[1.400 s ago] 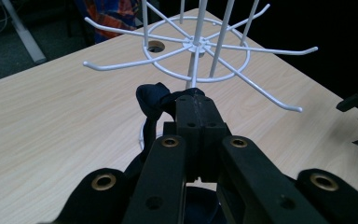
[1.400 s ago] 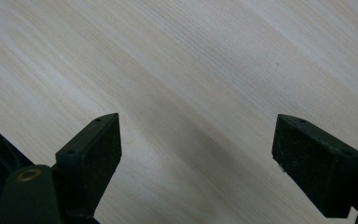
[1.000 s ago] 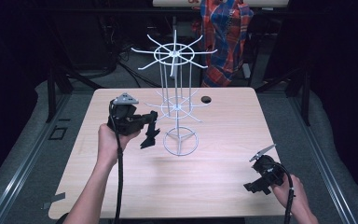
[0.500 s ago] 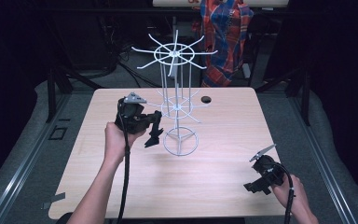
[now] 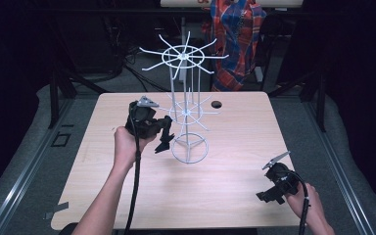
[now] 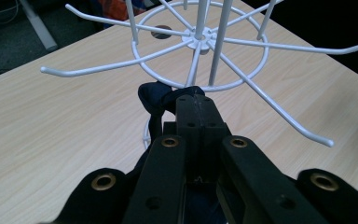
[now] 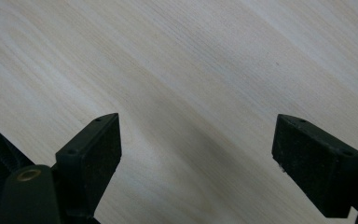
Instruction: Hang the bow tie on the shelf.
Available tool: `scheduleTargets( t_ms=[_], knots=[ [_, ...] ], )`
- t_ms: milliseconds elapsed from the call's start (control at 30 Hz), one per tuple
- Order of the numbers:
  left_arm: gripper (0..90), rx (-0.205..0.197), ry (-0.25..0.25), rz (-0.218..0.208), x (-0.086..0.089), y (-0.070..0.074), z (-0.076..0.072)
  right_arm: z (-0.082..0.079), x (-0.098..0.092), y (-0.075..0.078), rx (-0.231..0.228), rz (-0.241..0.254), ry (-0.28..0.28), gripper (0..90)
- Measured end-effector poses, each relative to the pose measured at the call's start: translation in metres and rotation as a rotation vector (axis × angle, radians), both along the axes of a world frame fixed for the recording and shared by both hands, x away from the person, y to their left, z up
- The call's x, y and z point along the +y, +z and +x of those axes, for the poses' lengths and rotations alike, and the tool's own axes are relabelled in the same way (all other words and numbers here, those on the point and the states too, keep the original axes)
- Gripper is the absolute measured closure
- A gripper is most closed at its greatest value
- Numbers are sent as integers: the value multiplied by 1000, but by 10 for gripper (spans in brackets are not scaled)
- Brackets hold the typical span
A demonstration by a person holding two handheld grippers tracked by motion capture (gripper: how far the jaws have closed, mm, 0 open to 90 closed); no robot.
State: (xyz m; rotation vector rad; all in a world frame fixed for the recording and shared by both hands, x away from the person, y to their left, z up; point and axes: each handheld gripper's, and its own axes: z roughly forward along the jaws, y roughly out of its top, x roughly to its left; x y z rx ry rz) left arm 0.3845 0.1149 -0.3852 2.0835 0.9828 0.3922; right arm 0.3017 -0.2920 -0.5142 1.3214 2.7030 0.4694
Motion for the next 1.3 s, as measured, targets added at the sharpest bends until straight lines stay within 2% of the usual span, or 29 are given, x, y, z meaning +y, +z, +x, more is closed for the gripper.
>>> scheduleTargets(
  t_ms=[133, 733, 867, 933, 1000, 1300],
  knots=[
    [900, -3, -2, 18, -1, 0, -1, 0, 0, 0, -1, -1, -1, 156],
    [900, -1, 0, 35, -3, -8, -3, 1, 0, 1, 6, -11, 7, 156],
    [900, -8, 2, 49, -4, -8, -3, 0, 0, 0, 4, 5, -1, 156],
    [900, -9, 3, 53, -4, -8, -3, 1, 0, 0, 7, -13, 8, 156],
    [899, -9, 3, 54, -4, -8, -3, 0, 0, 0, 3, -3, 0, 156],
    [857, 0, 2, 44, -3, -8, -1, 1, 0, 0, 6, -13, 8, 156]
  ],
)
